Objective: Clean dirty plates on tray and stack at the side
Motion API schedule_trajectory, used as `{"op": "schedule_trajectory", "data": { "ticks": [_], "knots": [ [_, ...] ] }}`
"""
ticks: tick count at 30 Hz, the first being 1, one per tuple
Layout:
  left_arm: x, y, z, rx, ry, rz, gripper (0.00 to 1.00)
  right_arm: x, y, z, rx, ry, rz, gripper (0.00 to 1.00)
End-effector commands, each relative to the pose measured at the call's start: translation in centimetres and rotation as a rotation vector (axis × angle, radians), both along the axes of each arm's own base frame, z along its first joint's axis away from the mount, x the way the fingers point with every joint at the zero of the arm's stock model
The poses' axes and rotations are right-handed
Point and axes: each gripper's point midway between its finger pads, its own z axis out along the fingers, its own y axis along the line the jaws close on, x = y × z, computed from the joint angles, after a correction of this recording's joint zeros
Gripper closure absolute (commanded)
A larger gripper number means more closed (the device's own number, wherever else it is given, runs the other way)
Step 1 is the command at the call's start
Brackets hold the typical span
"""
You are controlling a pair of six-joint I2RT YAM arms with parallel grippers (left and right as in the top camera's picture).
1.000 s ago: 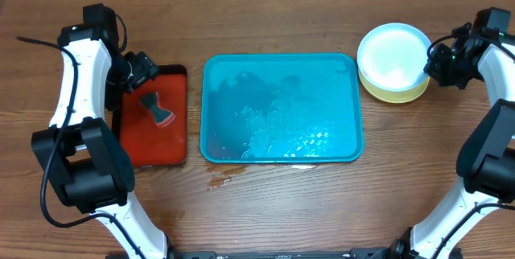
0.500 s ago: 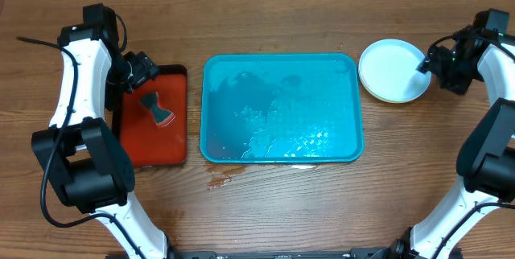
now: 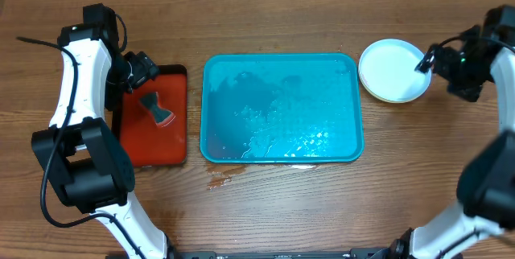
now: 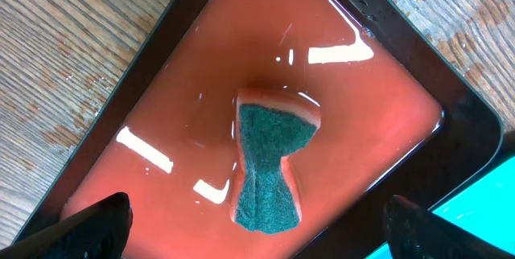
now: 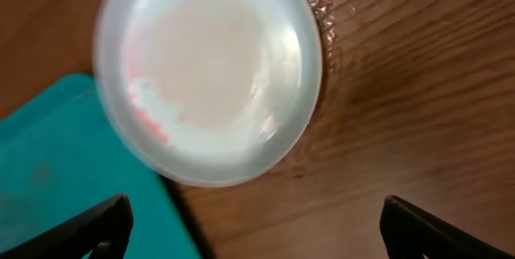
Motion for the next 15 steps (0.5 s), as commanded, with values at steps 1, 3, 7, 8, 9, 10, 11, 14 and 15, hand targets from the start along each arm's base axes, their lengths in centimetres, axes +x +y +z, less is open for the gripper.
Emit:
{"op": "schedule_trajectory", "data": {
  "ticks": [1,3,7,8,9,10,11,14,15],
  "knots": [
    [0.4,-0.4,0.4,-0.006,-0.016,-0.010,0.00,-1.1,2.4,5.9,-0.032,-0.137,0.070,0.00],
    [0.4,-0.4,0.4,-0.006,-0.016,-0.010,0.00,-2.2,3.7,7.2,-0.044,-0.169,0.100,0.00],
    [0.4,-0.4,0.4,-0.006,-0.016,-0.010,0.00,-5.8,6.9,8.1,-0.054,-0.204,0.178,0.00],
    [0.4,-0.4,0.4,-0.006,-0.016,-0.010,0.00,-7.5,8.4,8.0,-0.058,-0.227,0.214,0.00],
    [0.4,-0.4,0.4,-0.006,-0.016,-0.010,0.00,-8.3,9.1,8.1,-0.059,-0.242,0.231,0.00],
    [0.4,-0.4,0.4,-0.006,-0.016,-0.010,0.01,-9.1,9.7,8.0,-0.060,-0.252,0.246,0.00],
    [0.4,-0.4,0.4,-0.006,-0.016,-0.010,0.00,-10.0,10.3,8.1,-0.059,-0.261,0.262,0.00],
    [0.4,-0.4,0.4,-0.006,-0.016,-0.010,0.00,-12.4,11.9,8.3,-0.027,-0.261,0.298,0.00],
    [0.4,-0.4,0.4,-0.006,-0.016,-0.010,0.00,-13.0,12.0,8.4,-0.027,-0.257,0.303,0.00]
  ]
}}
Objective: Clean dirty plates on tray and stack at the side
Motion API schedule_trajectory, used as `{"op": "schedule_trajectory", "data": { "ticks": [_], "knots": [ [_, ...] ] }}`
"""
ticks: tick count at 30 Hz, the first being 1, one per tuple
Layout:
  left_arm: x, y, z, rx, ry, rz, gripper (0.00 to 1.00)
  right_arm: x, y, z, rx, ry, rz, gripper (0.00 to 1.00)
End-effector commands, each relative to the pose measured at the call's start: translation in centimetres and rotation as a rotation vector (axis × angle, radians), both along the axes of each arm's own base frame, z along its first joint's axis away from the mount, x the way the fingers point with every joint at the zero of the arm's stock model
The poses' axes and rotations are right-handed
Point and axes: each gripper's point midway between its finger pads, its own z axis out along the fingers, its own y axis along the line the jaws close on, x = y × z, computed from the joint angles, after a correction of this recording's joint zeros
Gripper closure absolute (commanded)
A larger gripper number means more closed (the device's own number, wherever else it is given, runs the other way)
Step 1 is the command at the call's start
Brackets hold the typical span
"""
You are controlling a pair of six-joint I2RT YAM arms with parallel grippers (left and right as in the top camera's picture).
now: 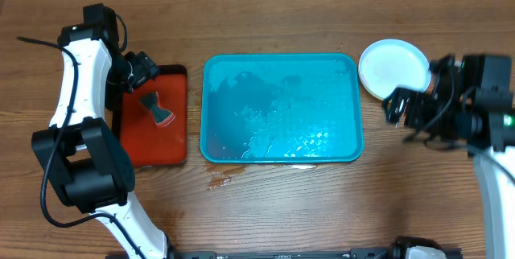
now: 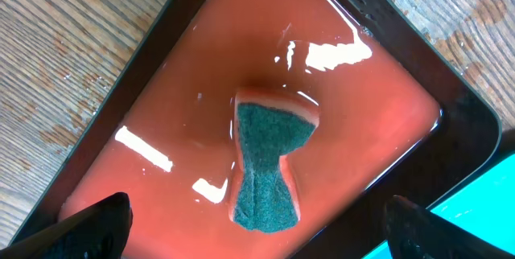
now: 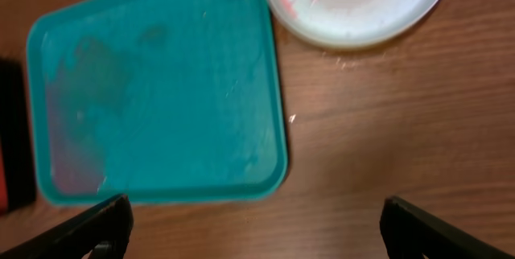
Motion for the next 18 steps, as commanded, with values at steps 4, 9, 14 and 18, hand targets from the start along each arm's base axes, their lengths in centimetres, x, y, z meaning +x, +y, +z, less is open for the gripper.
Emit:
{"op": "schedule_trajectory", "data": {
  "ticks": [4,9,14,18],
  "knots": [
    [0.40,-0.30,0.39,-0.002,-0.016,-0.009,0.00,-2.02,0.99,1.38,0.010,-0.042,0.035,0.00],
    [0.40,-0.30,0.39,-0.002,-0.016,-0.009,0.00,-1.88,0.97,1.13,0.011,-0.031,0.035,0.00],
    [0.40,-0.30,0.39,-0.002,-0.016,-0.009,0.00,-1.81,1.08,0.95,0.010,-0.024,0.040,0.00],
    [0.40,-0.30,0.39,-0.002,-0.016,-0.009,0.00,-1.72,1.06,0.64,0.011,-0.011,0.039,0.00]
  ]
}}
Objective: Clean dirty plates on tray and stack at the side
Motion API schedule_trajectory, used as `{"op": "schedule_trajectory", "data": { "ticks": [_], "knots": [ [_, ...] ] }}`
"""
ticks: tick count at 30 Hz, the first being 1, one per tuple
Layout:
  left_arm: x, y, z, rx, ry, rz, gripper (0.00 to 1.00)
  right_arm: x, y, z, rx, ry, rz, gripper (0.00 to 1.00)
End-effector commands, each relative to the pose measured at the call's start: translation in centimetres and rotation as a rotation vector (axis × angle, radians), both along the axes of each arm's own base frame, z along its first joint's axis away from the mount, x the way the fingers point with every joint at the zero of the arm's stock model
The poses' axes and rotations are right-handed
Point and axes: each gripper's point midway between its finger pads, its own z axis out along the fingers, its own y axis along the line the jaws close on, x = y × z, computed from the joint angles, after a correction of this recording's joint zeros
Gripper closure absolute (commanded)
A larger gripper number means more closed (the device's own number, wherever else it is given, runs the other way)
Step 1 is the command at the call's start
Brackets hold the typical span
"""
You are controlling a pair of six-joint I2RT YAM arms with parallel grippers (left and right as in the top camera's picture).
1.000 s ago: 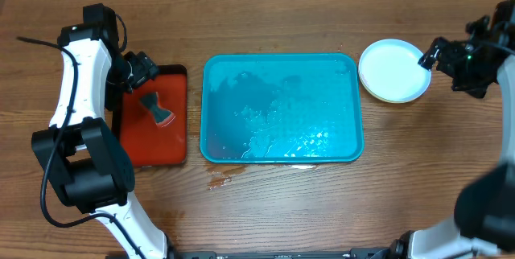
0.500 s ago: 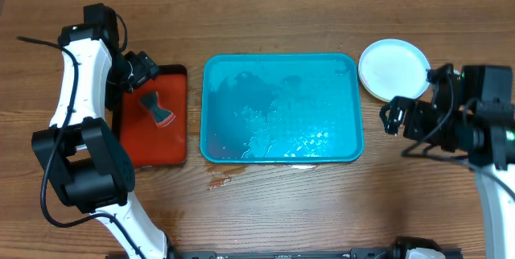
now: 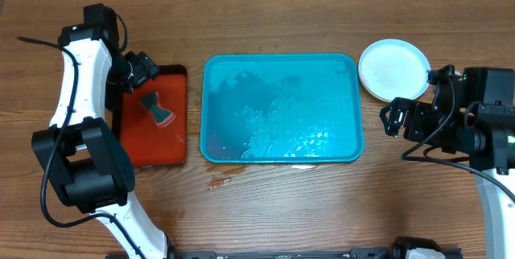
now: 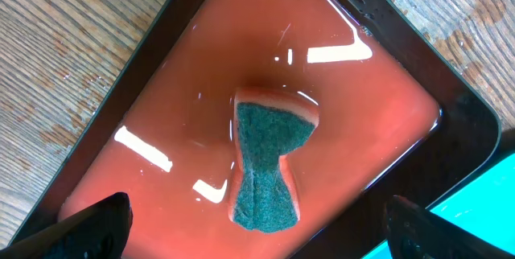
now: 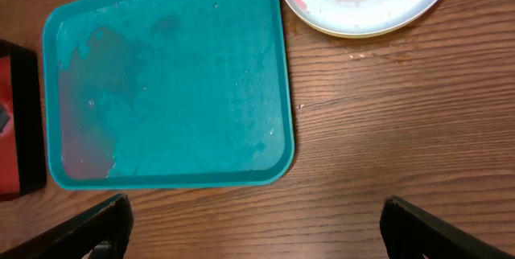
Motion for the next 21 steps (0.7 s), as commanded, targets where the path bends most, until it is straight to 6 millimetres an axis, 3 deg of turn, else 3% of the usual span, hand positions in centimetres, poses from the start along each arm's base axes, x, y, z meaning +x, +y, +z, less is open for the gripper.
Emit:
{"op": "schedule_trajectory", "data": {
  "ticks": [1,8,13,17,21],
  "knots": [
    [0.4,-0.3,0.4,-0.002,-0.015,-0.008,0.00,0.0,0.4,-0.4,0.009,0.013,0.017,0.00],
    [0.4,-0.3,0.4,-0.002,-0.015,-0.008,0.00,-0.8,1.1,-0.9,0.042,0.001,0.036,0.00],
    [0.4,-0.3,0.4,-0.002,-0.015,-0.008,0.00,-1.1,2.5,-1.2,0.087,-0.219,0.087,0.00],
    [0.4,-0.3,0.4,-0.002,-0.015,-0.008,0.00,-2.7,3.8,-2.1,0.112,-0.448,0.147,0.00],
    [0.4,-0.3,0.4,-0.002,-0.015,-0.008,0.00,-3.6,4.0,-2.9,0.087,-0.604,0.162,0.00]
  ]
}}
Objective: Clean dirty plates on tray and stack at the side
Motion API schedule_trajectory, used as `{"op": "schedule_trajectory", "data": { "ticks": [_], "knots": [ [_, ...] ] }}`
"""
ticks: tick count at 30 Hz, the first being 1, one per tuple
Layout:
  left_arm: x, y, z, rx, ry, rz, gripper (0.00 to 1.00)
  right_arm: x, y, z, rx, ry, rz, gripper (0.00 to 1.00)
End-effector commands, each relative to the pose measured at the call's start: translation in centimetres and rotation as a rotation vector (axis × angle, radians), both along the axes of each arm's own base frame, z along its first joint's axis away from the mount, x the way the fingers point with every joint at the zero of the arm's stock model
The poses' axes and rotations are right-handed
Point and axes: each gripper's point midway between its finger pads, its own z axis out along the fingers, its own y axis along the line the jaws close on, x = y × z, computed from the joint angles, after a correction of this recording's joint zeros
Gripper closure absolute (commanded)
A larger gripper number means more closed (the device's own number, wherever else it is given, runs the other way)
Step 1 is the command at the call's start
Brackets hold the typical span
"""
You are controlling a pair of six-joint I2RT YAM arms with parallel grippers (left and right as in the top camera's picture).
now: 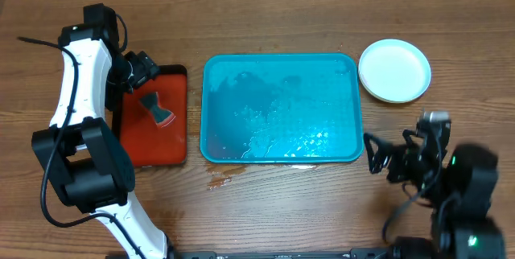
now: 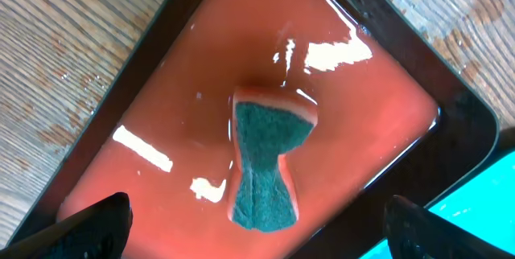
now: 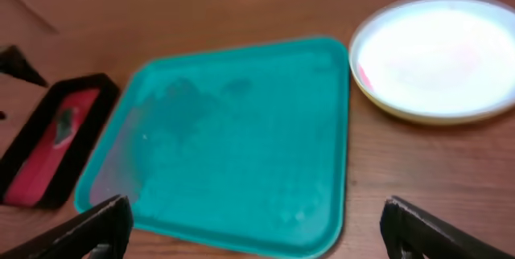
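A wet teal tray (image 1: pixel 282 108) lies mid-table with no plate on it; it also fills the right wrist view (image 3: pixel 233 138). A white plate (image 1: pixel 394 70) sits on the wood off the tray's back right corner, and shows a pink smear on its left inner rim (image 3: pixel 438 58). My right gripper (image 1: pixel 388 156) is open with nothing in it, near the front of the table, right of the tray's front corner. My left gripper (image 2: pixel 256 243) hangs open over a green-topped sponge (image 2: pixel 265 162) lying in red liquid.
The sponge's black tray of red liquid (image 1: pixel 161 142) stands left of the teal tray, also seen at the left of the right wrist view (image 3: pixel 60 130). A small wet patch (image 1: pixel 219 182) marks the wood in front of the teal tray.
My right gripper has moved from beside the tray's right edge toward the table's front, and its camera now looks across the tray at a slant. The left arm and sponge are unchanged.
My right gripper was open right over the white plate at the back right. Then it was off the plate, right of the tray, then lower still, and now near the front. The plate stayed put. My left gripper stayed open over the sponge.
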Motion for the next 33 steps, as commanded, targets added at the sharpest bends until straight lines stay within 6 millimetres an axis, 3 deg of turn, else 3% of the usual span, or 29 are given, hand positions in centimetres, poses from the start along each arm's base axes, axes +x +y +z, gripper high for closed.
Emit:
{"op": "schedule_trajectory", "data": {
  "ticks": [1,13,33],
  "knots": [
    [0.4,-0.2,0.4,0.001,-0.015,-0.008,0.00,-1.0,0.8,-0.7,0.005,-0.115,0.038,0.00],
    [0.4,-0.2,0.4,0.001,-0.015,-0.007,0.00,-1.1,0.8,-0.1,-0.040,-0.511,0.041,0.00],
    [0.4,-0.2,0.4,0.001,-0.015,-0.008,0.00,0.5,-0.8,0.6,-0.081,-0.690,-0.105,0.00]
  ]
}}
